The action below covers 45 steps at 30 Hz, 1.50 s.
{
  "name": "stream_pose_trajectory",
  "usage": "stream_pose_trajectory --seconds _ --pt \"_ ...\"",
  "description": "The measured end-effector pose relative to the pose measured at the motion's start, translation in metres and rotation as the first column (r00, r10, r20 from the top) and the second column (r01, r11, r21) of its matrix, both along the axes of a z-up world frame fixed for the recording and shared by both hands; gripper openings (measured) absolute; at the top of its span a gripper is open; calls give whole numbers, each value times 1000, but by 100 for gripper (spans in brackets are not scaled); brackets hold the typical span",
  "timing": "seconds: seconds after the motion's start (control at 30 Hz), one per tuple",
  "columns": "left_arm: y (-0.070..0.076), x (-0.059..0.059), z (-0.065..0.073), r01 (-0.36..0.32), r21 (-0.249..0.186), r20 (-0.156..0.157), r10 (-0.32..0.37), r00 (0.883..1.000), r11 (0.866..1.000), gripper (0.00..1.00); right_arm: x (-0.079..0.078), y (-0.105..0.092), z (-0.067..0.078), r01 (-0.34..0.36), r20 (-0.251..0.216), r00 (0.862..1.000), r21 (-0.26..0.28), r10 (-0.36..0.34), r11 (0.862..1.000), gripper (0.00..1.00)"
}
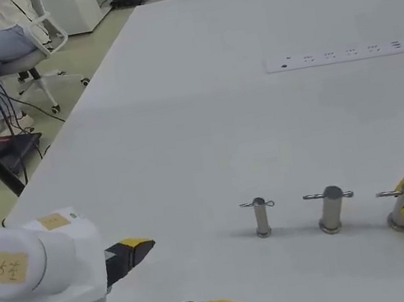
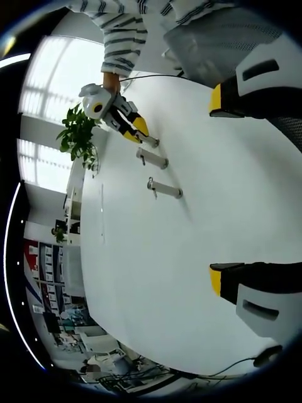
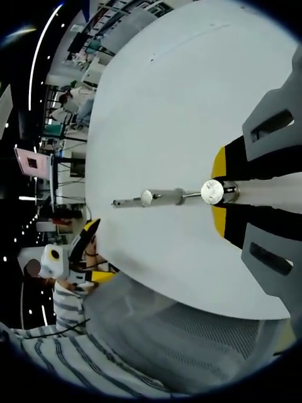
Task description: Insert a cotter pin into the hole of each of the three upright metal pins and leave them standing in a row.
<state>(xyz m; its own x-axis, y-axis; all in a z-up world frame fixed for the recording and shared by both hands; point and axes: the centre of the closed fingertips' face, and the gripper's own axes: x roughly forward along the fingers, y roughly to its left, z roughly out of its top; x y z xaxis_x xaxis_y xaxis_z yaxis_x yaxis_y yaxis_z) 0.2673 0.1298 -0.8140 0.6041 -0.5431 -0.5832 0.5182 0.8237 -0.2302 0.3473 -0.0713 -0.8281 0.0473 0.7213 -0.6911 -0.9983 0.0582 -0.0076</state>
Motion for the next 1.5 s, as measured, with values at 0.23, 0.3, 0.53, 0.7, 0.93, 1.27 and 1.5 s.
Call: stream_pose_trajectory --seconds 0.23,0.3,0.53,0.7,0.93,1.27,1.5 --pt "-4 -3 1 8 -1 1 -8 1000 1000 97 0 -1 0 29 -6 1000 19 -28 999 14" --pt "-5 -4 0 12 -2 -4 -12 1000 1000 97 -1 -1 0 27 6 1000 16 -27 1000 14" --pt "-10 -2 4 14 -22 6 -13 1000 1000 97 0 -1 1 60 -1 998 34 -60 998 15" --pt "-15 3 13 10 -72 19 -8 1000 997 98 -3 3 5 95 -53 994 71 -91 993 32" --pt "-22 13 26 22 -94 57 -17 998 995 99 -8 6 18 147 -80 987 125 -138 981 45" --pt "-35 16 32 67 -99 99 -57 993 993 99 -15 6 68 313 -157 949 348 -274 884 66" --pt "-43 12 32 109 -106 111 -97 989 988 100 -31 -10 71 391 -211 919 384 -332 837 73"
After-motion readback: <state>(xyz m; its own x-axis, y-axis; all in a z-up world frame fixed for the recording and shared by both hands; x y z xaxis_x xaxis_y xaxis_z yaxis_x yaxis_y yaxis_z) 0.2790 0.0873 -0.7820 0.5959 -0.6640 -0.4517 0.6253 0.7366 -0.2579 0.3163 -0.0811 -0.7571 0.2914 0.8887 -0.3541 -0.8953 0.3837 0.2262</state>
